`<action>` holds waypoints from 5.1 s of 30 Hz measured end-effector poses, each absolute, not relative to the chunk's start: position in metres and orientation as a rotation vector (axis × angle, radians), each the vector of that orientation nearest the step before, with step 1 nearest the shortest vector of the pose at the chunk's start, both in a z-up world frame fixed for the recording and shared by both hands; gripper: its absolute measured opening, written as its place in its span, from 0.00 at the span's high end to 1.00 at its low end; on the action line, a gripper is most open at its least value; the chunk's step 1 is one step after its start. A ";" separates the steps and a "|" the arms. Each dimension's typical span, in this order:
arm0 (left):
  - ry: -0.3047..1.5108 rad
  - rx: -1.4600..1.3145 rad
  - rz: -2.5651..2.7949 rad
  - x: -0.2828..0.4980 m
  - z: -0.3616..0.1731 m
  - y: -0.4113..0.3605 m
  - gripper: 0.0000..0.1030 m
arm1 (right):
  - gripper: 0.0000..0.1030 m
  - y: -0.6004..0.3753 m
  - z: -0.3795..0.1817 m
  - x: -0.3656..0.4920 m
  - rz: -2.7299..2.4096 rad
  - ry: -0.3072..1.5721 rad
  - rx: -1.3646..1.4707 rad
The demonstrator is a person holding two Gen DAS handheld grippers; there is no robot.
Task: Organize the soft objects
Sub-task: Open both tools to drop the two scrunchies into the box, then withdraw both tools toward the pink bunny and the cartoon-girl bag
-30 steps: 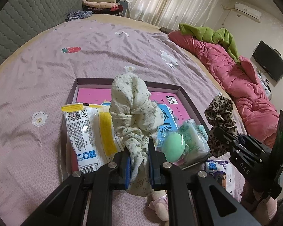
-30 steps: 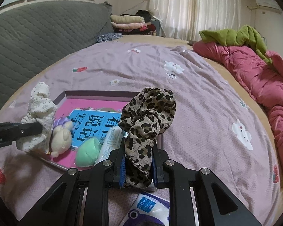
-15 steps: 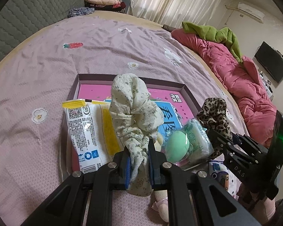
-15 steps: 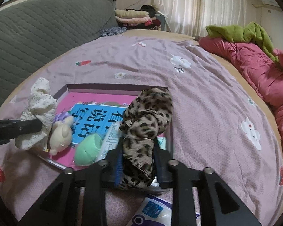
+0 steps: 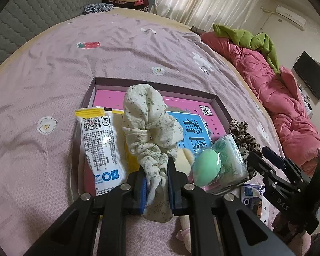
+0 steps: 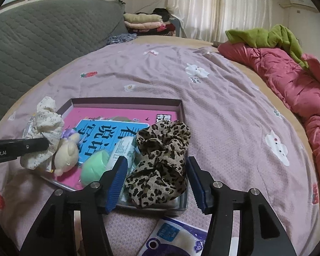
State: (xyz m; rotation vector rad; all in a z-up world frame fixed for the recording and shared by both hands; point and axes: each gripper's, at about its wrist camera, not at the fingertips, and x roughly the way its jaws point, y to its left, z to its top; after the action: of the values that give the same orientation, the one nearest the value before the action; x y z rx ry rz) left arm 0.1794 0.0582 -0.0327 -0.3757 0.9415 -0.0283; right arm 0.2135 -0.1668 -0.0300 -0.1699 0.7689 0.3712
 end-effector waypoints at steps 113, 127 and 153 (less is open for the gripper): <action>0.988 -0.281 -0.073 0.064 -0.001 -0.013 0.39 | 0.28 -0.236 0.014 0.083 0.275 0.748 -0.121; 1.067 -0.297 -0.100 0.065 -0.026 -0.025 0.39 | 0.28 -0.235 -0.015 0.087 0.285 0.851 -0.100; 1.203 -0.420 -0.088 0.101 -0.080 -0.044 0.39 | 0.28 -0.224 -0.061 0.108 0.275 0.957 -0.089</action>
State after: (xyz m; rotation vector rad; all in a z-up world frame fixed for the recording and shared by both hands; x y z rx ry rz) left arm 0.1011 -0.0436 -0.0802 -0.4205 1.2032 -0.0882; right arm 0.1081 -0.2242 -0.0609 -0.0894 0.9569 0.2747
